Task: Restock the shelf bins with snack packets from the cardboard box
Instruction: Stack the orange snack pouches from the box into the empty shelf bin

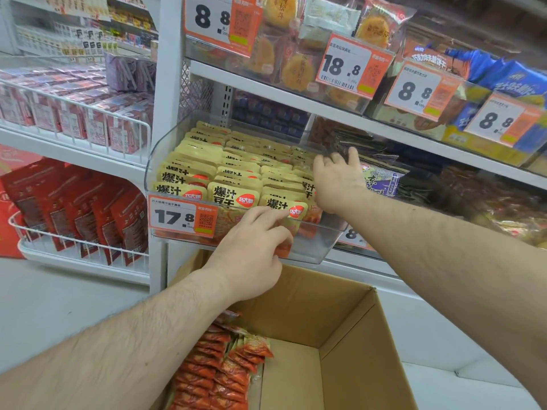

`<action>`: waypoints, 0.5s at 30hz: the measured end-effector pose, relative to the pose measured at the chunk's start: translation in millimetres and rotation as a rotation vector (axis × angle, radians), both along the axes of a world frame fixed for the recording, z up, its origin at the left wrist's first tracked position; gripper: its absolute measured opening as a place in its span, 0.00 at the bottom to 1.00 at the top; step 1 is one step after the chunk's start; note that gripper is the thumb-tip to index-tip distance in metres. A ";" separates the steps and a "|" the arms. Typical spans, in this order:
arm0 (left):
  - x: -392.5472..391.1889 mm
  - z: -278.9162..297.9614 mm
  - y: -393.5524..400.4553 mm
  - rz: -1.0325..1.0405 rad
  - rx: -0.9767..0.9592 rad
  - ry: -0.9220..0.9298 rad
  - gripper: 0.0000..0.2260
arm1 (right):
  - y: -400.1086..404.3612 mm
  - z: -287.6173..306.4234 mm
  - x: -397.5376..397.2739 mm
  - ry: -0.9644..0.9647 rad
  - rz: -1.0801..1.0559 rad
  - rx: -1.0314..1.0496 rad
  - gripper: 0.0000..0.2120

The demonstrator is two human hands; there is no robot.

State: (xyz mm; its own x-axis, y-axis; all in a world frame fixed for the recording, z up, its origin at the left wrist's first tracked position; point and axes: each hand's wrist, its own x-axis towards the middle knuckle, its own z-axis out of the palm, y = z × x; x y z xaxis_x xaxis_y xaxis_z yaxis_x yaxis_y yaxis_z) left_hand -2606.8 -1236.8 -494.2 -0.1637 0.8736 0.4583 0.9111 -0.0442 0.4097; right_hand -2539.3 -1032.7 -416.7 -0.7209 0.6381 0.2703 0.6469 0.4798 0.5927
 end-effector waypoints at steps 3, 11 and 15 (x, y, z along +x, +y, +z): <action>-0.1 -3.3 -6.9 -0.024 0.003 -0.025 0.14 | -27.6 3.5 20.5 0.343 0.320 0.182 0.13; -15.2 -49.2 -22.4 0.021 -0.688 -0.083 0.19 | -111.5 -140.8 73.0 0.664 0.834 -0.358 0.07; -15.2 -61.4 -21.8 0.045 -0.770 -0.135 0.16 | -92.5 -231.8 77.9 0.418 0.170 -0.822 0.10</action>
